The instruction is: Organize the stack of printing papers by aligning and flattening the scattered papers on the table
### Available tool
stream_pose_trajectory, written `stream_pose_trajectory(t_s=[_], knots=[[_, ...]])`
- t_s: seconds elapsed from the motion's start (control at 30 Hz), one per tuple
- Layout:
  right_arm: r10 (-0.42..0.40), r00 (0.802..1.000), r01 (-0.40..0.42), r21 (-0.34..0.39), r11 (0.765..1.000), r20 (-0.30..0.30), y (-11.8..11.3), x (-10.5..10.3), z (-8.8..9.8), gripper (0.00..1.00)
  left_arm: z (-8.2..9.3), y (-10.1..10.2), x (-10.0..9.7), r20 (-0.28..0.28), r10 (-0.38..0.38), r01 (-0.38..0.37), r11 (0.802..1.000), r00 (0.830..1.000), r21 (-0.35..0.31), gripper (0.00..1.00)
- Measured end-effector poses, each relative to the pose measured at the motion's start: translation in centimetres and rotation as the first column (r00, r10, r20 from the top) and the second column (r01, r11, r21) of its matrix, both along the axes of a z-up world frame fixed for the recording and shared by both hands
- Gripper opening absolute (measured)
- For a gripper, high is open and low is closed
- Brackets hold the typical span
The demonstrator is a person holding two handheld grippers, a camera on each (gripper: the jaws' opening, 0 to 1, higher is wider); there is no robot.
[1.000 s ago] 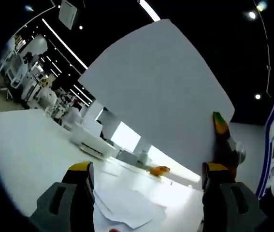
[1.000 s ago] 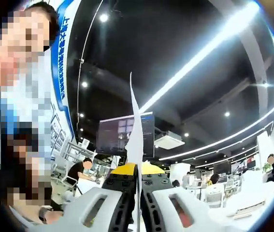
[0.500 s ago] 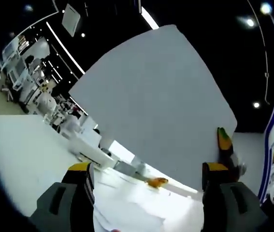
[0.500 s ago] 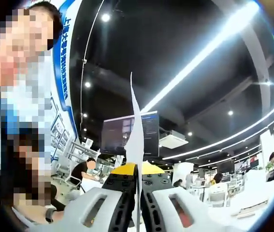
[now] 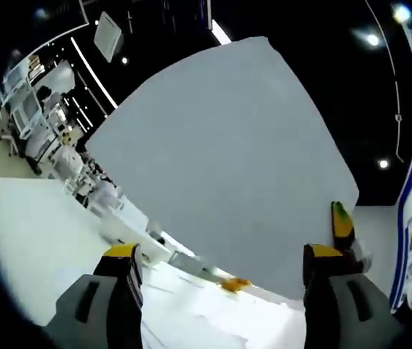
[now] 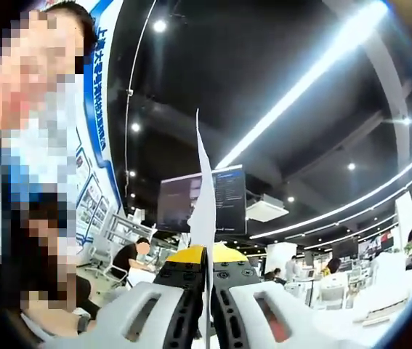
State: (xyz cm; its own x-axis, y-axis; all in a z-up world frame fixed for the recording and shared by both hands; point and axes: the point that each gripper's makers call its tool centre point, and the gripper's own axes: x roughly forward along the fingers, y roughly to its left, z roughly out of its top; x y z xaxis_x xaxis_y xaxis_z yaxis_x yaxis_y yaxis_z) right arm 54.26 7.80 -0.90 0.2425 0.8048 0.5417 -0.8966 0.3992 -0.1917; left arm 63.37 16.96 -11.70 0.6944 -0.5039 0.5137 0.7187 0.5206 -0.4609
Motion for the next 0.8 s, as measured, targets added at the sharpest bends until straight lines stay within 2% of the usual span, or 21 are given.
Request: stream_pose_trajectory(t_s=[0.23,0.5,0.8], knots=[[-0.005,1.000,0.005,-0.020,1.000,-0.021,0.7,0.8,-1.0,0.00,0.0,0.1,-0.2,0.004,0.003,-0.003,1.000,1.000,0.002,0.91],[-0.002,0.995,0.001,-0.003,1.000,-0.096,0.6,2.6,-2.1,0.00,0.2,0.8,-0.2,0.016,0.018,-0.018,1.000,1.000,-0.004,0.87],[-0.080,0.984,0.081,-0.001,0.997,-0.156,-0.2,4.9,-3.1,0.00,0.4,1.1,-0.4,0.029,0.027,-0.027,1.000,0.999,-0.014,0.84]])
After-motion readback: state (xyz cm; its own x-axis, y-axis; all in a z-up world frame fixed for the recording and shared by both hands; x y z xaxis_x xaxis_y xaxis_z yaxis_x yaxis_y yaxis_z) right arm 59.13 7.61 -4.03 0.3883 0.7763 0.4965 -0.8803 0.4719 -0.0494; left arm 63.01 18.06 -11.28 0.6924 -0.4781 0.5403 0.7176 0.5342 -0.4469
